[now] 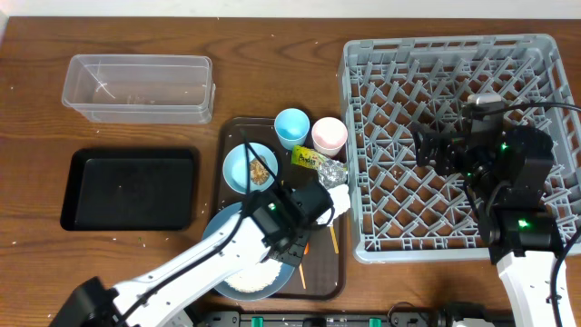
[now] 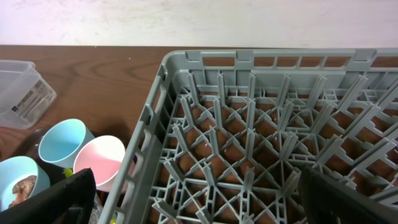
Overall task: Sort waste into correct bins and load items into the dishwasher rack
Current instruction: 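Reach the left gripper to the rim of the blue rice plate, then grip the blue plate rim with the left gripper and lift it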
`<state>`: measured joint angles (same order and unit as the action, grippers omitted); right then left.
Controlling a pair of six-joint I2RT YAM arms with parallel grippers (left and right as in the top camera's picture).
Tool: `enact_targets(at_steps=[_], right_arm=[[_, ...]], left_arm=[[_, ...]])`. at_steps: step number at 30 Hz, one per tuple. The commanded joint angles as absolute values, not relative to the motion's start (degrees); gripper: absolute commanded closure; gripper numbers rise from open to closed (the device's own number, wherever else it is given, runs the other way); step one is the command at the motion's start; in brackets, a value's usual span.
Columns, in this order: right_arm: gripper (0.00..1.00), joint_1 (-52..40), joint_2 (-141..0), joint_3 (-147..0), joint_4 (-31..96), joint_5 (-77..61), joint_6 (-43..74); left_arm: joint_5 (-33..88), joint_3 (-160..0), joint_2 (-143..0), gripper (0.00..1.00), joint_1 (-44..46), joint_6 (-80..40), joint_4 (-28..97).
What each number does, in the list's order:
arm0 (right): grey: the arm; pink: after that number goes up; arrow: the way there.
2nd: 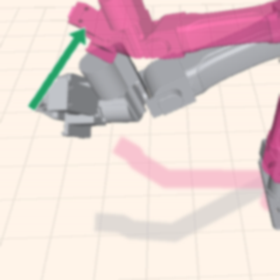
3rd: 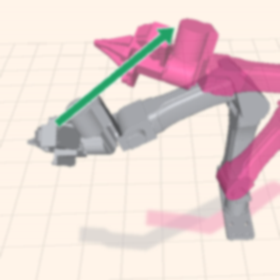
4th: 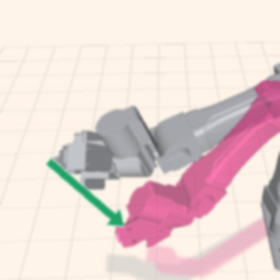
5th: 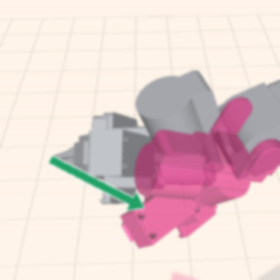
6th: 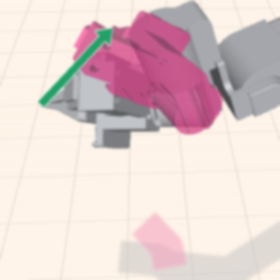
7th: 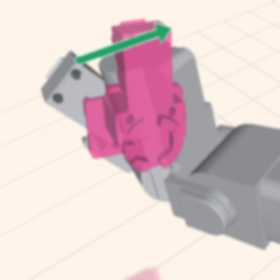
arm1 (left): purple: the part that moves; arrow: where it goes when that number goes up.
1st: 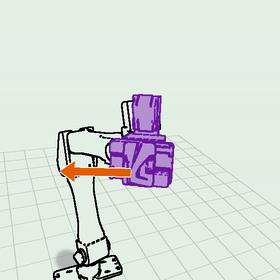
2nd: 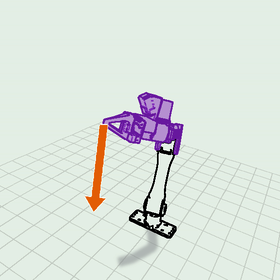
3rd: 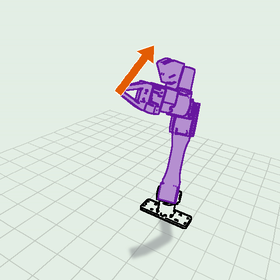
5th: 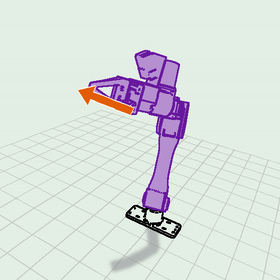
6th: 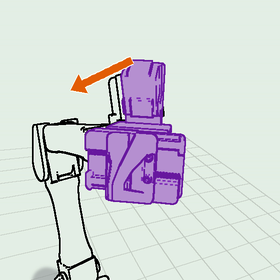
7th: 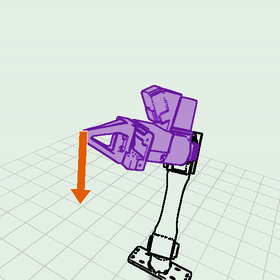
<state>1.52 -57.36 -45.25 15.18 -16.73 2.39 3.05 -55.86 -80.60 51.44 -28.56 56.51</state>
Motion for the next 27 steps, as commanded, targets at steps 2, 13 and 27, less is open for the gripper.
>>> enact_targets(at_steps=[2, 13, 27], right_arm=[[0.02, 1.1, -57.4, -46.4, 14.8, -16.8, 3.2], [0.02, 1.1, -57.4, -46.4, 14.8, -16.8, 3.2], [0.02, 1.1, -57.4, -46.4, 14.8, -16.8, 3.2]], left_arm=[[7.0, -56.6, -80.3, 0.42, 52.2, -25.5, 56.5], [5.9, -56.0, -88.0, 0.36, 58.6, -20.6, 54.4], [0.3, -54.8, -94.0, 0.51, 58.5, -24.9, 54.9]])
